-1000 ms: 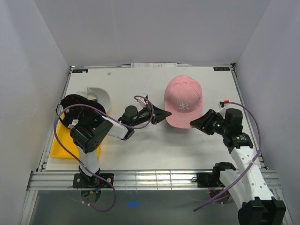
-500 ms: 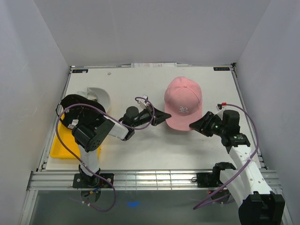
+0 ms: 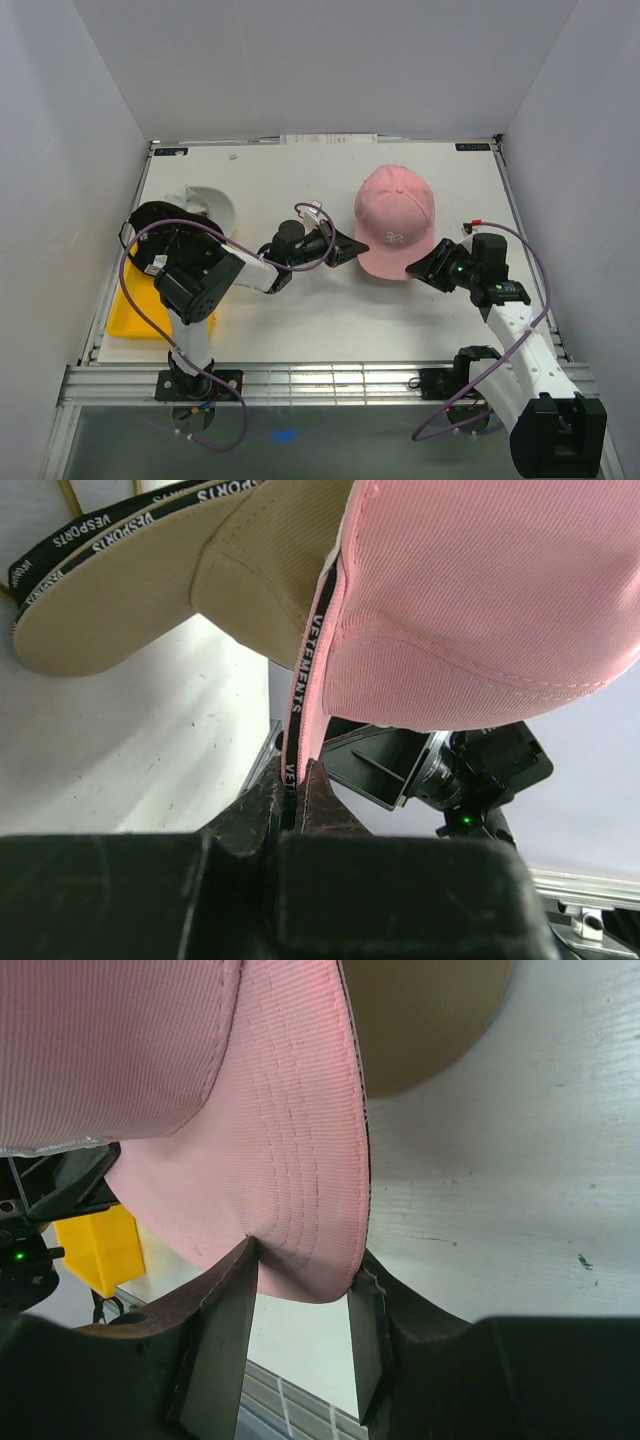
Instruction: Stack the hats
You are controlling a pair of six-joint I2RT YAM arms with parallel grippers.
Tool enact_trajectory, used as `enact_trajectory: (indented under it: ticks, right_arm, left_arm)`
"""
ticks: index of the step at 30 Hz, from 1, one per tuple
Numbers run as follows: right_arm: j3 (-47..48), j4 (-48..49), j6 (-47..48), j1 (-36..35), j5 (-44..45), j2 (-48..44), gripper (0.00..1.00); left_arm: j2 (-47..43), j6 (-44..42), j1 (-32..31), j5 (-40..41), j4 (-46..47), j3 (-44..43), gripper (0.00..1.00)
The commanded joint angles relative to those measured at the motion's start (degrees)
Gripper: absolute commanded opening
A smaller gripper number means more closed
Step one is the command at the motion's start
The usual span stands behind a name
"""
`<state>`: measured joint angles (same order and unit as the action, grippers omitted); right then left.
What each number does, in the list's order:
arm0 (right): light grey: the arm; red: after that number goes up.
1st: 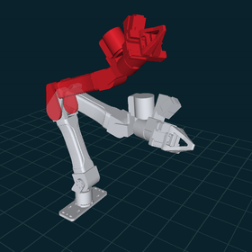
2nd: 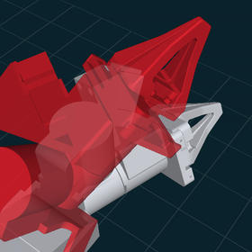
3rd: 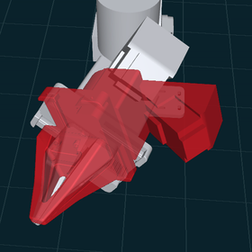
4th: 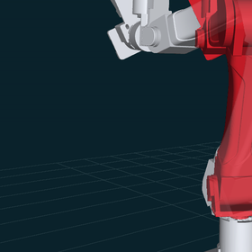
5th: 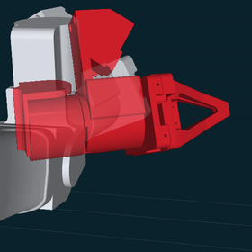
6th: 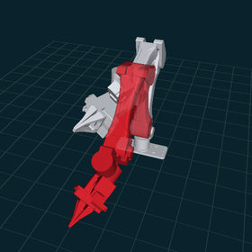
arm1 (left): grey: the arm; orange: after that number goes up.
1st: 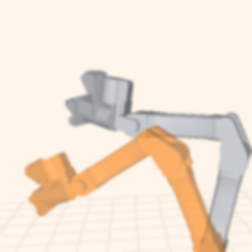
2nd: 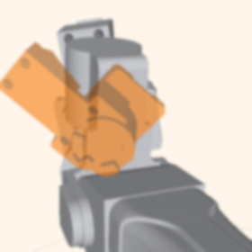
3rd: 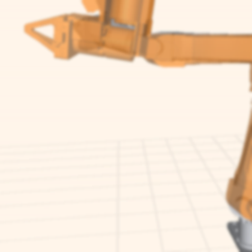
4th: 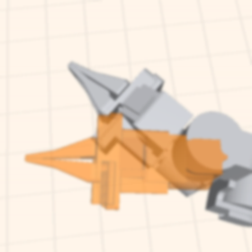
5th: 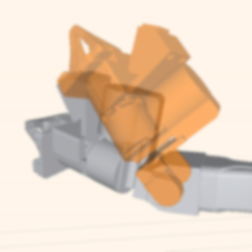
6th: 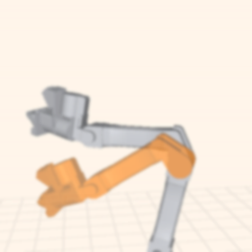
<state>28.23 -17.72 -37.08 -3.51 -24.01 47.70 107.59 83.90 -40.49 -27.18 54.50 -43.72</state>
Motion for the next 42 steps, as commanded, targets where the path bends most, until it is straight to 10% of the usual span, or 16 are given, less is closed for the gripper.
enact_trajectory:
  ticks: [1,14,42]
  right_arm:
    - [-0.37,0.05,5.00,-0.45,5.90,1.86,0.28]
    - [1.04,0.22,6.40,-0.36,9.07,6.52,0.27]
    - [6.31,1.28,9.13,0.70,10.47,16.10,0.40]
  left_arm:
    - [2.18,-2.07,-2.84,-3.50,-12.65,-0.57,0.00]
    - [3.77,-5.32,-2.93,-1.83,-20.66,-4.35,0.01]
    - [-4.05,-11.12,-2.58,0.46,-28.83,-4.70,0.55]
